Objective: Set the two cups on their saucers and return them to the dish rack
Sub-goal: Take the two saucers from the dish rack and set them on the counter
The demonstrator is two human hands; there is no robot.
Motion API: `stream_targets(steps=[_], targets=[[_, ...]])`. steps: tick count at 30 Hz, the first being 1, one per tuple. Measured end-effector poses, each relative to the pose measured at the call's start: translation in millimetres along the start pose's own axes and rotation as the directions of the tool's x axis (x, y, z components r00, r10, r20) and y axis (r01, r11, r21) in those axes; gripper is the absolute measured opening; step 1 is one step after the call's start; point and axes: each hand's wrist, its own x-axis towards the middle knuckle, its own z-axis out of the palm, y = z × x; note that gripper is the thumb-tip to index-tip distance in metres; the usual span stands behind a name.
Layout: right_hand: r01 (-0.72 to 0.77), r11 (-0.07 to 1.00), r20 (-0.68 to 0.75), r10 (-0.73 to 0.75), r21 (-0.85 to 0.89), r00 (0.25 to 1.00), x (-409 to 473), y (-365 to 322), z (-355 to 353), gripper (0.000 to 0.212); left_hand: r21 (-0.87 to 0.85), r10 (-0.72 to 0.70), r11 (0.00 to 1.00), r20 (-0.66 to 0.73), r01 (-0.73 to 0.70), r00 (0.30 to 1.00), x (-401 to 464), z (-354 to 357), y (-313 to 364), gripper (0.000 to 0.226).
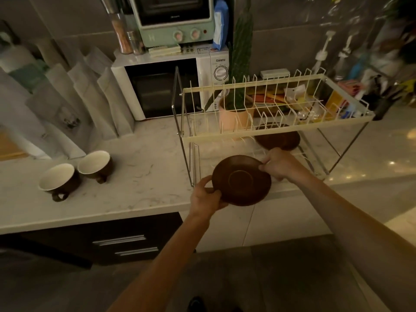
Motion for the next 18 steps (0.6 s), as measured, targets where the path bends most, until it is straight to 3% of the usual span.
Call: stream_targets(steps=[5, 13, 18], targets=[[0.007, 1.0, 0.067, -0.007, 0.0, 0.998, -23, -6, 18, 0.018, 0.065, -0.003, 0.998, -0.03, 0.005, 1.0, -22, -23, -13, 0.047], [-0.009, 1.0, 0.353, -0.001, 0.026, 0.935, -49, -42, 51, 0.016, 0.169, -0.091, 0.981, -0.038, 0.096, 0.995, -54, -85, -26, 0.045], [0.027, 0.996, 0.409, -0.061, 0.087, 0.91, -49, -75, 84, 0.014, 0.178, -0.086, 0.978, -0.138, 0.11, 0.987, -66, -128, -32, 0.045]])
